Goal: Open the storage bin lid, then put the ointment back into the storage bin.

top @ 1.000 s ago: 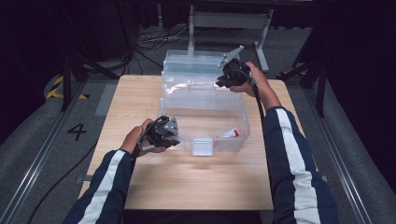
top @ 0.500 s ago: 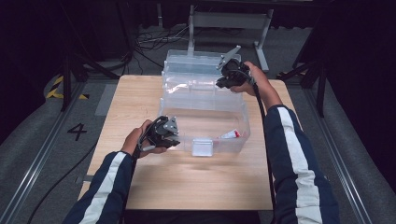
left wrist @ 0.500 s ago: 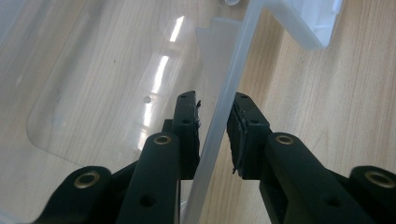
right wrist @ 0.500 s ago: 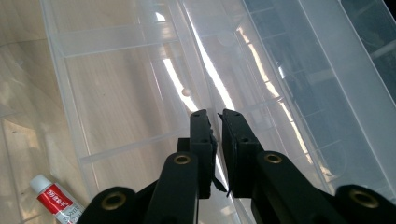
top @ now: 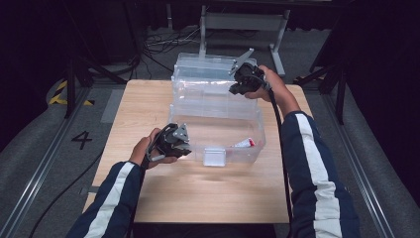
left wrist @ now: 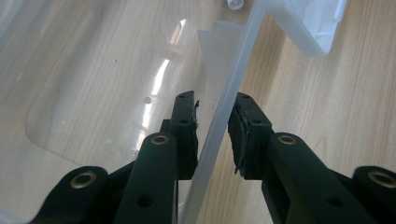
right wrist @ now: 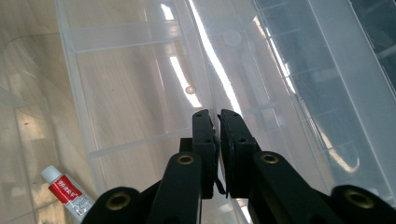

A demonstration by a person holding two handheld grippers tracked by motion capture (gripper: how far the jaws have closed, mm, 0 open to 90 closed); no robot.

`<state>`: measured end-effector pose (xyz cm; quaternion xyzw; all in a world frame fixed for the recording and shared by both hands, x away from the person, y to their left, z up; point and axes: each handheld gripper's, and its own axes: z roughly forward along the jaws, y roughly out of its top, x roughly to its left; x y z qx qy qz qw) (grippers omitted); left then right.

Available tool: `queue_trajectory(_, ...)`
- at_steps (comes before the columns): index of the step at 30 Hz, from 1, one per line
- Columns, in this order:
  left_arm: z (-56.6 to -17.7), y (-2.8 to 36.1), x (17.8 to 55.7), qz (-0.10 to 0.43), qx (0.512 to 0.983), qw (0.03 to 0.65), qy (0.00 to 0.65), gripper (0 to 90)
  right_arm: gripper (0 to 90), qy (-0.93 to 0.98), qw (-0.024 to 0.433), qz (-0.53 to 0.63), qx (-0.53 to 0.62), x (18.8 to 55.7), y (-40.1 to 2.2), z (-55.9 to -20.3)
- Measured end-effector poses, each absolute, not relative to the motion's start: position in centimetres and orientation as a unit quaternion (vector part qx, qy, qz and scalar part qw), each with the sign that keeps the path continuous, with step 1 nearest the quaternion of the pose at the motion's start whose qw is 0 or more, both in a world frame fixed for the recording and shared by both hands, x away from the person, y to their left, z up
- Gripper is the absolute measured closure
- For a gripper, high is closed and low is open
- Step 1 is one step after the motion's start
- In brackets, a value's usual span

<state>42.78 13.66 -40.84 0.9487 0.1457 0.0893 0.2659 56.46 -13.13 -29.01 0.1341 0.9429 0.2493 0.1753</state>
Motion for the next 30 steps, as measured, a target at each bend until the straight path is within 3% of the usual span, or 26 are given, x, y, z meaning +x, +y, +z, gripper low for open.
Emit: queue_trajectory(30, -40.9, 13.6, 42.7, 0.088, 0.947, 0.268, 0.155, 70.3, 86.0, 0.939, 0.179, 0.264, 0.127, 54.1, -13.5, -28.6)
